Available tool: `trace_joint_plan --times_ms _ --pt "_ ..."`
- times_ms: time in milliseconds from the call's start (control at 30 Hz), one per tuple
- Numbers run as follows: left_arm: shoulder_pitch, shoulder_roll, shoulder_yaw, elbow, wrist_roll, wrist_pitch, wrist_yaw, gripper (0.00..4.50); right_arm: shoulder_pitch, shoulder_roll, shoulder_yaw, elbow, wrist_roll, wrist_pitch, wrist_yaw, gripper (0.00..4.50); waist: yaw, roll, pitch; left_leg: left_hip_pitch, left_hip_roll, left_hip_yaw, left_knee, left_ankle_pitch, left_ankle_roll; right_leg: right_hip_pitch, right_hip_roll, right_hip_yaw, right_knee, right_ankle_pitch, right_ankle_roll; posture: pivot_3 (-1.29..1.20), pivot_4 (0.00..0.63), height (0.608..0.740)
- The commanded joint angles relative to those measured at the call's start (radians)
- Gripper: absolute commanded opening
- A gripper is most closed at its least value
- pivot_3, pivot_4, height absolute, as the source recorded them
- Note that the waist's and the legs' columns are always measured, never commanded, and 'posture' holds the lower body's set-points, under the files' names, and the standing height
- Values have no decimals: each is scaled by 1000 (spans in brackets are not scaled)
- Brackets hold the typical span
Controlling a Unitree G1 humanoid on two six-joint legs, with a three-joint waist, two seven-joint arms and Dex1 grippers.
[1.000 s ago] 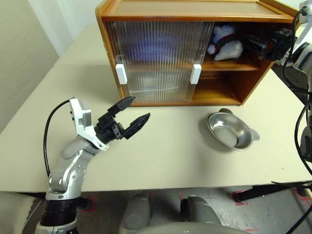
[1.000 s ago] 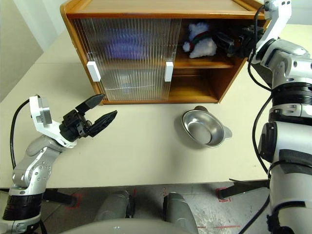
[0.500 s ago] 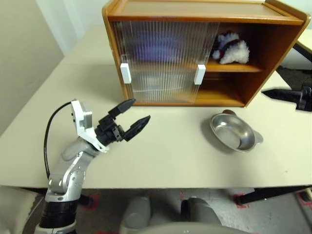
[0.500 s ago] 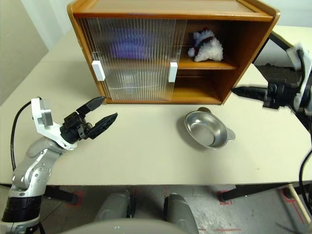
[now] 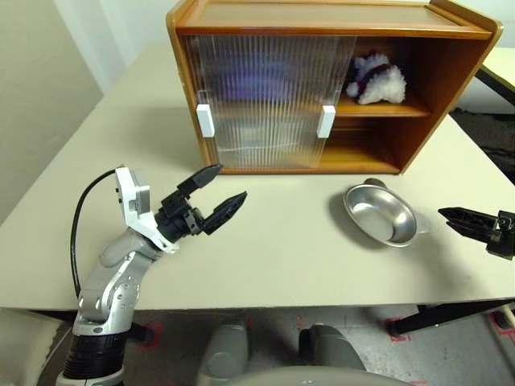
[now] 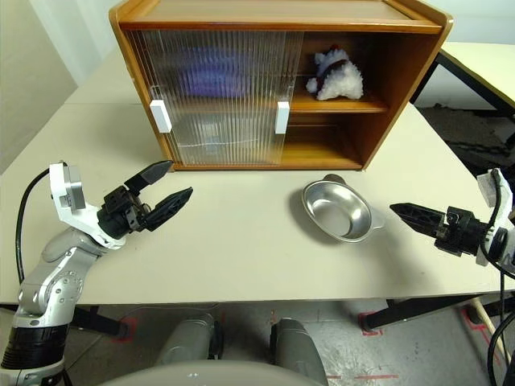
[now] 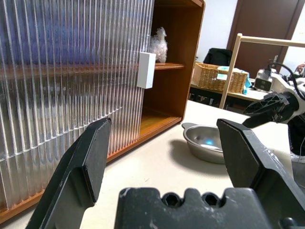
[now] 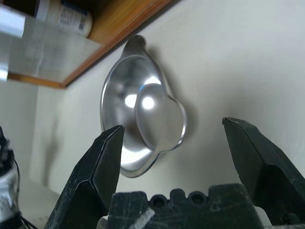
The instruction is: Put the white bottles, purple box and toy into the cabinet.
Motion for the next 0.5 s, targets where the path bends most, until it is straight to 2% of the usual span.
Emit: trace_joint_plan --times_ms 33,267,500 --pt "12 6 -7 -19 -2 12 -2 4500 4 45 -42 21 45 42 -33 4470 0 0 0 0 0 0 0 0 0 0 0 0 0 0 0 205 34 740" --pt "-3 8 -5 -24 0 12 0 4500 -18 120 -31 43 11 -39 -133 4470 1 0 0 -1 0 0 0 0 0 0 0 0 0 0 1 210 27 740" --pt "-2 11 -3 -26 0 13 3 4500 -36 172 -27 3 50 -20 -157 4470 -1 0 0 -1 0 -1 0 0 0 0 0 1 0 0 2 217 20 740"
